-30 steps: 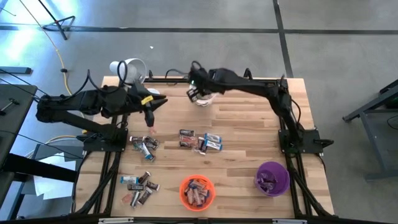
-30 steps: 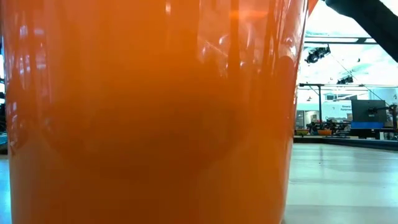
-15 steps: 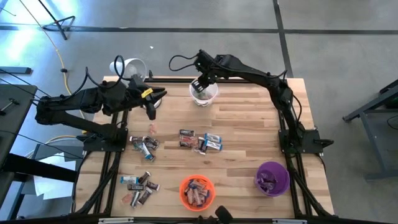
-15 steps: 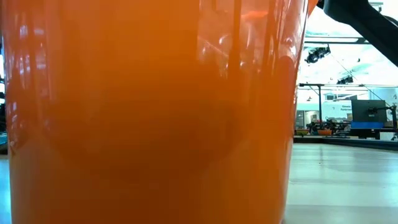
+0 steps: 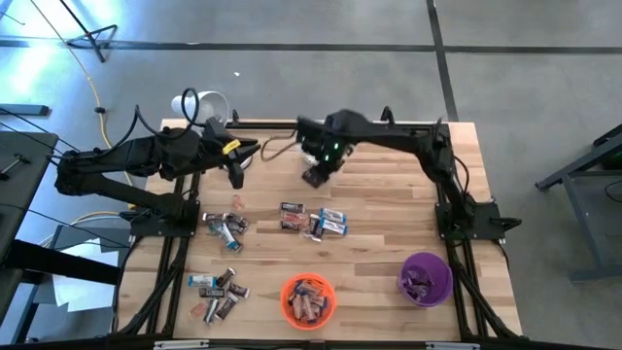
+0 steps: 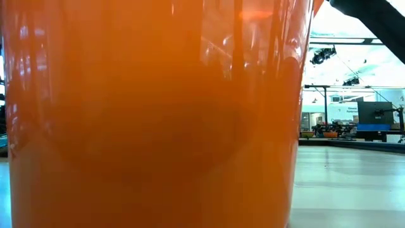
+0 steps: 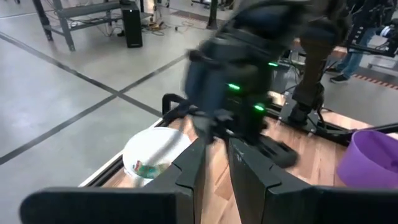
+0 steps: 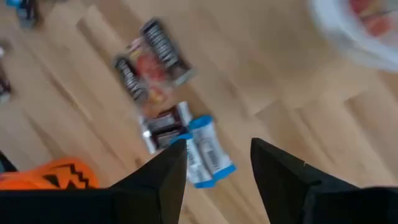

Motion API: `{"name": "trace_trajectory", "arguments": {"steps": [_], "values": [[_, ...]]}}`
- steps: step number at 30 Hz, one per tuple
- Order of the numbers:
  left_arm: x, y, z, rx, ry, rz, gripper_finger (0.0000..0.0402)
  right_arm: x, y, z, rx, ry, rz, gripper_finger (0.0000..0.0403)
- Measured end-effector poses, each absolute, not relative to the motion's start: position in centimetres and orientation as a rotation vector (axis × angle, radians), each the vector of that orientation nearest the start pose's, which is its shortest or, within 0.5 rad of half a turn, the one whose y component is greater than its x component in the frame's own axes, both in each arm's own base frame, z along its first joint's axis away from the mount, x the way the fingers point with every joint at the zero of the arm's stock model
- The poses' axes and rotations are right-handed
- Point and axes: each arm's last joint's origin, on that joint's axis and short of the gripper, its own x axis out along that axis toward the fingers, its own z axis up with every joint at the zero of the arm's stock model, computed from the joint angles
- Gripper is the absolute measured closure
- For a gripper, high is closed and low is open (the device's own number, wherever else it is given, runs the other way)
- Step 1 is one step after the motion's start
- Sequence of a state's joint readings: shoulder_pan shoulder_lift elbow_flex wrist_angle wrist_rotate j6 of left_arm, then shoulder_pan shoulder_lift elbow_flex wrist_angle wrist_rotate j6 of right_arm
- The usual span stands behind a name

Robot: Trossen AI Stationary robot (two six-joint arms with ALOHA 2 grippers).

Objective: Organize candy in baskets
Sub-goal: Put the orange gummy into the white bucket

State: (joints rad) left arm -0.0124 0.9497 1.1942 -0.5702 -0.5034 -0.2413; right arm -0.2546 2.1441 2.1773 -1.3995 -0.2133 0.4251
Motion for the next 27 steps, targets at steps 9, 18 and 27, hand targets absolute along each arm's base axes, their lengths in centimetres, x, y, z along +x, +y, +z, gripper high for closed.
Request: {"name": "trace_trajectory", "arguments": {"steps": [9,18,27], "values": [[17.7,1.1,40.5,-0.147,0.271,0.486,0.0346,44.2,-3.6,28.9,0.746,1.171,-0.581,0.0238],[16.6,0.8,41.1,-0.167,0.254,0.365,0.0346,47.2,2.1,22.8,0.912,1.172,-0.761,0.0238],[14.9,0.8,41.8,-0.167,0.202,0.358,0.0346,48.0,4.6,19.2,0.979,1.175,-0.891,0.0238]]}}
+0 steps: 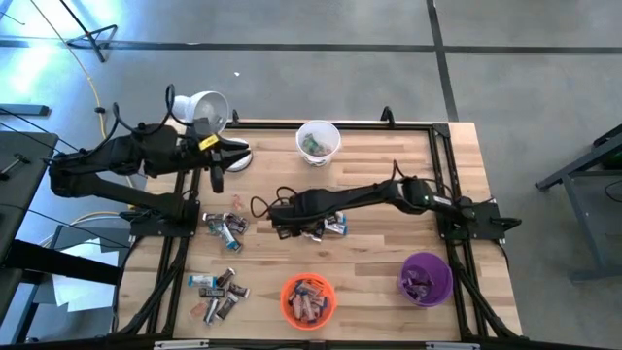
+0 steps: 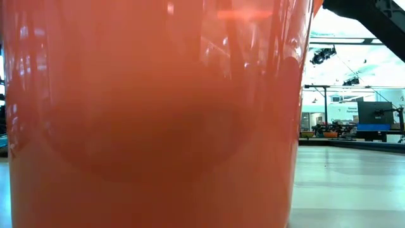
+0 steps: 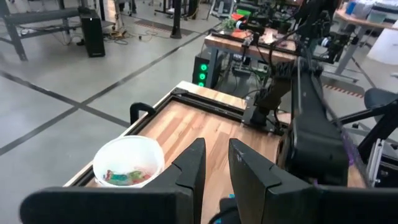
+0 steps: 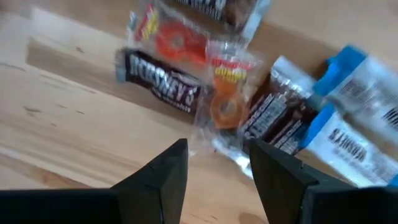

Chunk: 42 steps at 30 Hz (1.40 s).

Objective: Organize candy in baskets
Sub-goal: Put the orange gummy into the white bucket

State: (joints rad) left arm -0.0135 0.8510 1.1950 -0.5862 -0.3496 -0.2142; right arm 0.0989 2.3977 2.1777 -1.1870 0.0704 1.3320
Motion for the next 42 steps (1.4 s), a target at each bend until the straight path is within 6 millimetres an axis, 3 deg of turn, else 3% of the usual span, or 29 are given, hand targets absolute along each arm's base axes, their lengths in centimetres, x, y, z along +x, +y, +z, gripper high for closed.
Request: {"name": "trace_trajectory", "arguments": {"steps": [6,15,20,30,42], "values": [[14.2,0.8,42.1,-0.155,0.184,0.355,0.0346,48.6,4.2,16.6,0.974,1.209,-0.912,0.0238],[14.0,0.8,42.2,-0.157,0.180,0.345,0.0346,49.1,2.1,15.0,0.917,1.206,-0.955,0.0239],[14.0,0.8,42.2,-0.156,0.181,0.345,0.0346,49.2,2.0,14.4,0.901,1.227,-0.944,0.0268],[14.0,0.8,42.0,-0.153,0.201,0.346,0.0346,49.1,1.9,14.1,0.878,1.245,-0.938,0.0393],[14.0,0.8,42.0,-0.153,0.202,0.346,0.0346,48.6,2.8,15.6,0.905,1.293,-0.868,0.0399]]}}
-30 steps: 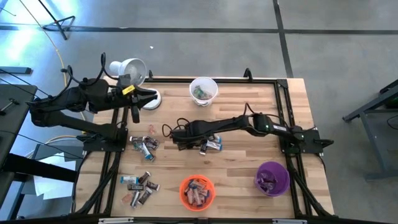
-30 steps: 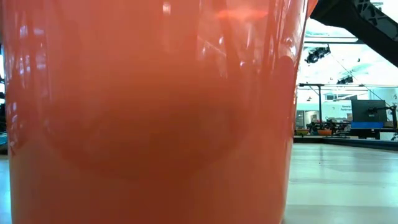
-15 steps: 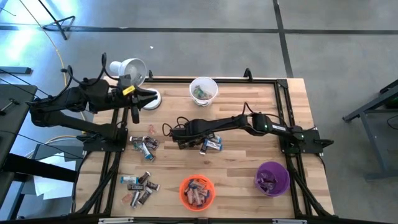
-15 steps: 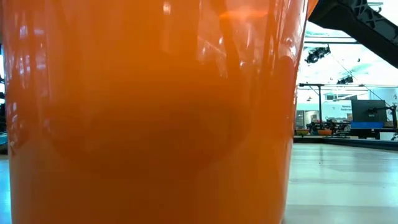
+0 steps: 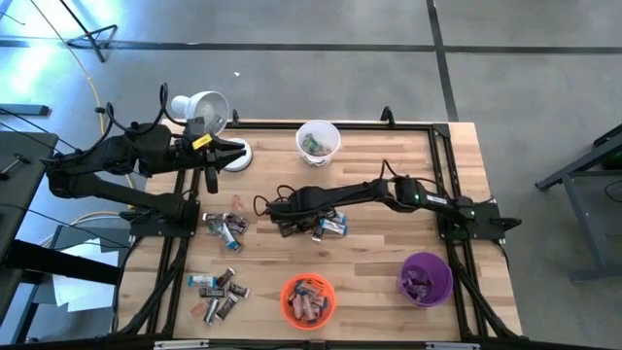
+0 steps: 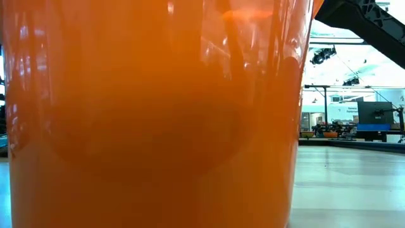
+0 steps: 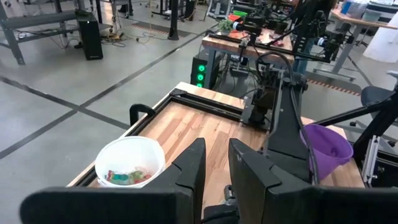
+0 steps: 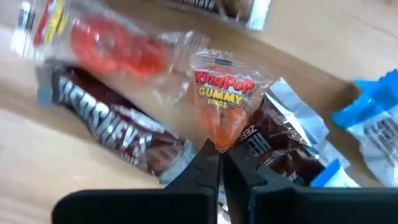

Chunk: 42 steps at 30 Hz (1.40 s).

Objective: Organize candy in baskets
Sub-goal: Put the orange gummy into the white bucket

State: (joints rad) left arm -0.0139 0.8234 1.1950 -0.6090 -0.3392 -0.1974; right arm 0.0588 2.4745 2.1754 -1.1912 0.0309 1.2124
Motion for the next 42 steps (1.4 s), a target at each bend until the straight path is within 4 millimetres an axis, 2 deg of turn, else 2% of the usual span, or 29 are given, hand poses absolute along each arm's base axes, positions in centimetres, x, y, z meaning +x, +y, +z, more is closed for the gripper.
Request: {"name": "trace_trajectory", "arguments": {"steps": [9,15,21,26,30,36,42], "values": [[14.0,0.8,41.9,-0.153,0.203,0.345,0.0346,47.8,2.9,18.8,0.882,1.262,-0.850,0.0402],[14.0,0.8,42.0,-0.153,0.202,0.345,0.0346,46.7,2.3,22.6,0.859,1.162,-0.867,0.0402],[14.0,0.8,42.0,-0.153,0.199,0.345,0.0346,44.9,0.4,27.1,0.786,1.017,-0.944,0.0403],[14.0,0.8,42.1,-0.156,0.182,0.351,0.0346,44.4,-3.3,28.8,0.711,0.924,-0.984,0.0403],[14.3,0.8,42.3,-0.159,0.162,0.357,0.0346,44.2,-7.2,28.9,0.661,0.920,-0.992,0.0403],[15.1,1.0,42.5,-0.145,0.133,0.410,0.0346,42.8,-12.7,28.9,0.587,0.969,-1.040,0.0403],[15.9,1.1,42.5,-0.130,0.120,0.456,0.0346,42.0,-16.2,28.3,0.535,1.041,-0.969,0.0397]]}}
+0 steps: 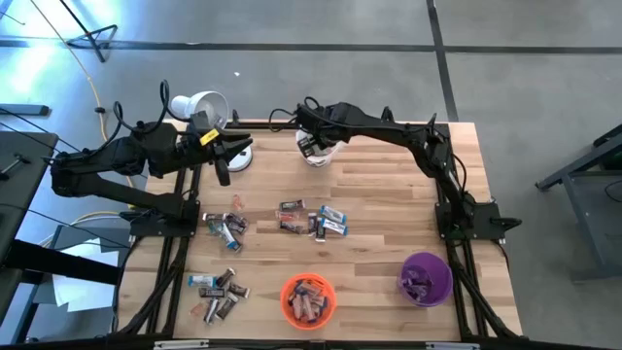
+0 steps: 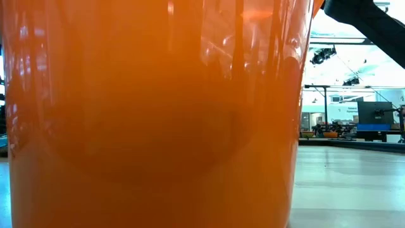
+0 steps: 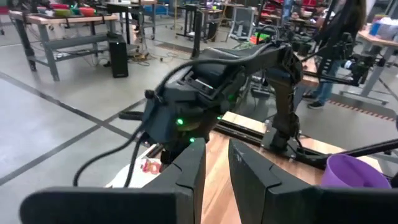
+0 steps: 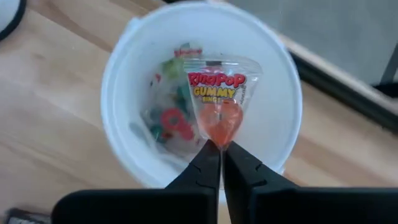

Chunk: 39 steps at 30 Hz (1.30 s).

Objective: Organize candy in baskets
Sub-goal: Put the orange gummy into the white bucket, then put the red gummy into the white bucket

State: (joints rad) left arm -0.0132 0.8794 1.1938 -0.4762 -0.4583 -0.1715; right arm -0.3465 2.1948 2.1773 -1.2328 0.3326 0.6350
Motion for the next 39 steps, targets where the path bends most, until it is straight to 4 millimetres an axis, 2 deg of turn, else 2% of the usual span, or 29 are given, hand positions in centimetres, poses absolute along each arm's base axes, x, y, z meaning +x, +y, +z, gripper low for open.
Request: {"name": "trace_trajectory", "arguments": {"steps": [6,14,17,22,25,27,30,32,35,39], "values": [[16.2,1.1,42.4,-0.130,0.119,0.457,0.0346,41.5,-17.9,28.2,0.475,1.116,-0.808,0.0352],[16.3,1.1,42.4,-0.137,0.120,0.459,0.0346,40.9,-18.0,28.1,0.397,1.208,-0.743,0.0270],[16.3,1.1,42.4,-0.137,0.119,0.459,0.0346,41.0,-18.1,28.1,0.378,1.207,-0.729,0.0253],[16.3,1.1,42.4,-0.137,0.120,0.458,0.0346,41.1,-18.1,28.1,0.234,1.249,-0.605,0.0243],[16.3,1.1,42.4,-0.138,0.120,0.458,0.0346,41.1,-17.9,28.1,0.356,1.226,-0.643,0.0242],[16.3,1.1,42.4,-0.138,0.120,0.458,0.0346,41.1,-17.7,28.0,0.478,1.218,-0.594,0.0242],[16.3,1.1,42.4,-0.134,0.122,0.458,0.0346,41.7,-16.3,28.0,0.583,1.221,-0.415,0.0242],[16.3,1.1,42.4,-0.121,0.125,0.457,0.0346,42.2,-14.6,28.0,0.585,1.234,-0.273,0.0242],[16.3,1.1,42.3,-0.112,0.132,0.455,0.0346,42.7,-11.9,28.0,0.470,1.280,-0.044,0.0242],[16.2,1.1,42.1,-0.105,0.160,0.455,0.0346,43.0,-8.0,27.9,0.216,1.343,0.147,0.0242]]}}
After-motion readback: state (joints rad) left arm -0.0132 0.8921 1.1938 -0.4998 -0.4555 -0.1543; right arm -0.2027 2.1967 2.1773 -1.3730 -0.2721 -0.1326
